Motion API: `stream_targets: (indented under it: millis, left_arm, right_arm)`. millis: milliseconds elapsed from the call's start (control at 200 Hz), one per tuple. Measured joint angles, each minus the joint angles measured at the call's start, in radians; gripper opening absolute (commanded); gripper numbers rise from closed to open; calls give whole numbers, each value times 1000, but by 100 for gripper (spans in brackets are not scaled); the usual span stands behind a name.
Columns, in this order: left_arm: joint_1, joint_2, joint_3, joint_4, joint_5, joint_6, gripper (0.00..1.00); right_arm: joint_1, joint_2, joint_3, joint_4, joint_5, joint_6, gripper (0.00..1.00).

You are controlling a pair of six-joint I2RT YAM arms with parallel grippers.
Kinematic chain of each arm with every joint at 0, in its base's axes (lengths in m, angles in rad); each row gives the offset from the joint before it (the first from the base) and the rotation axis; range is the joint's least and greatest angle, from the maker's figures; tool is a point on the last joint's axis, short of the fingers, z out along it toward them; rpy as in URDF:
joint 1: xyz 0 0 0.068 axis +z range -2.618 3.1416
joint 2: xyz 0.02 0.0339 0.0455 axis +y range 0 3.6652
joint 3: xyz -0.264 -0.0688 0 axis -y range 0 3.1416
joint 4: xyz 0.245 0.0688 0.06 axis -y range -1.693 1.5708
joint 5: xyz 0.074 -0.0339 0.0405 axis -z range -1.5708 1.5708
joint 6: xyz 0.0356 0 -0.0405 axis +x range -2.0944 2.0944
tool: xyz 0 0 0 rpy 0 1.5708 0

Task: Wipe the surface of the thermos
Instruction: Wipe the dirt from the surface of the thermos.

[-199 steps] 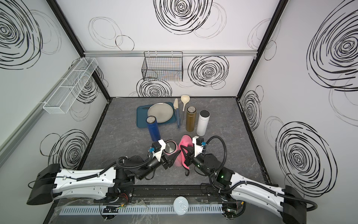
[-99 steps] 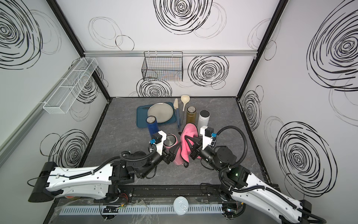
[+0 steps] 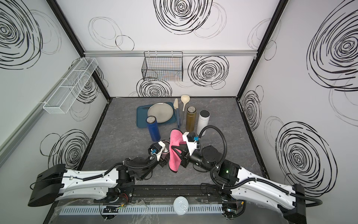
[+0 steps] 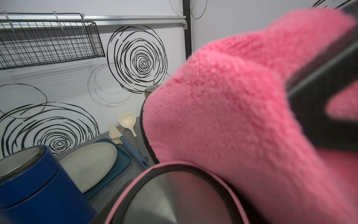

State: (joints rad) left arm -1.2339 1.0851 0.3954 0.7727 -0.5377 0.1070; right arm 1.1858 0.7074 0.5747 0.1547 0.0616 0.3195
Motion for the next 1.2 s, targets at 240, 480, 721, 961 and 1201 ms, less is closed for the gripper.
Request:
stream_targets:
  millis: [240,480,721,961,1201]
  left_arm:
    - [16,-10,-50,121,124,117,0]
    - [24,-12,-53,81,224,244,0]
    - [14,-19,-53,36,258,290,0]
    - [48,-73,-61,-18,315,270,0]
    - [68,-119,-75,-59,362,250,0]
  right_arm:
    - [44,68,-7,43,26,3,0]
    - [41,124,19,31,68,40,0]
    - [-44,133,31,12,47,91,0]
    - [78,177,29,58,118,56,0]
    - [-122,144,-37,62,13,91,0]
